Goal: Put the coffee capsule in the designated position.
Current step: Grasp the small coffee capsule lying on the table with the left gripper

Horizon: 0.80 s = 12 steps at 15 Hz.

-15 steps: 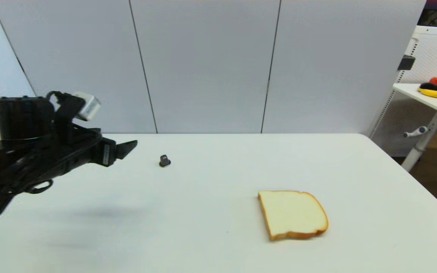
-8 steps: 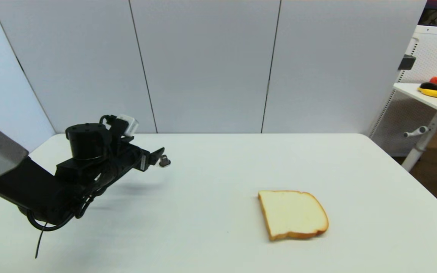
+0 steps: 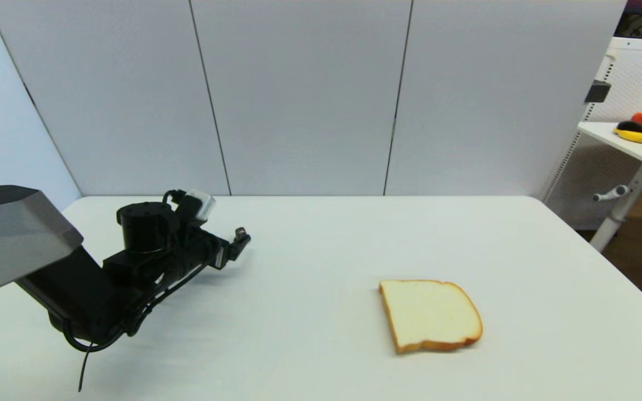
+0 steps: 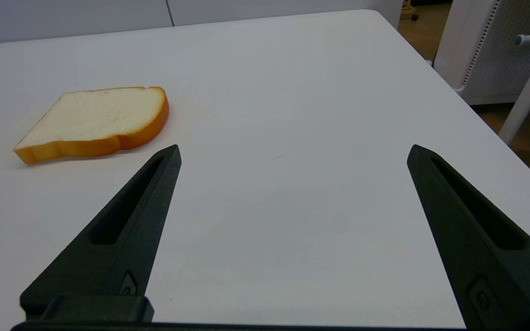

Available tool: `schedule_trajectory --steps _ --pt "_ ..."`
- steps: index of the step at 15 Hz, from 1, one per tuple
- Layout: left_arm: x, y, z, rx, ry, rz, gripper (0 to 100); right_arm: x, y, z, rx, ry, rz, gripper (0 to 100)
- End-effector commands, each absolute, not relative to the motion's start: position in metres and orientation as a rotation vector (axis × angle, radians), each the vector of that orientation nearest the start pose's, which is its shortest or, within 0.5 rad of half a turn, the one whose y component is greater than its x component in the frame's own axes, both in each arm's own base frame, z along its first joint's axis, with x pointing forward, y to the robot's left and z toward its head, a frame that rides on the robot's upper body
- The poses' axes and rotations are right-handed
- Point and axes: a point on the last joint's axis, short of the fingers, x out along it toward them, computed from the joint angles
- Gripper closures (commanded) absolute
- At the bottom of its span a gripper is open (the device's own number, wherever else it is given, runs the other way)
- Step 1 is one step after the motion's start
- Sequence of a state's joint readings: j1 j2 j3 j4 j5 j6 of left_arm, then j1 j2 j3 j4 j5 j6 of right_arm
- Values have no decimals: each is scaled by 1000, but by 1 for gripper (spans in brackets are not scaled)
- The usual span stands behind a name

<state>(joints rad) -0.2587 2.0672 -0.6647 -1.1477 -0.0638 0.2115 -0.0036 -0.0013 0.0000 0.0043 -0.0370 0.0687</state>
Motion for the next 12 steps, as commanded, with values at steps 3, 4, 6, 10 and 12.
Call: schedule_trajectory --steps 3,4,6,10,12 --pt "338 -94 65 229 187 -351 0 -23 -1 75 69 5 -40 0" --pt "339 -94 63 229 190 -351 0 -23 -1 75 69 5 -40 0" --pt "341 -95 59 229 189 -352 0 -23 -1 75 69 5 -42 0" --pt "343 -99 56 217 173 -357 0 -23 -1 75 69 5 -40 0" --pt "342 -103 54 196 174 -367 0 -23 -1 75 69 5 -42 0"
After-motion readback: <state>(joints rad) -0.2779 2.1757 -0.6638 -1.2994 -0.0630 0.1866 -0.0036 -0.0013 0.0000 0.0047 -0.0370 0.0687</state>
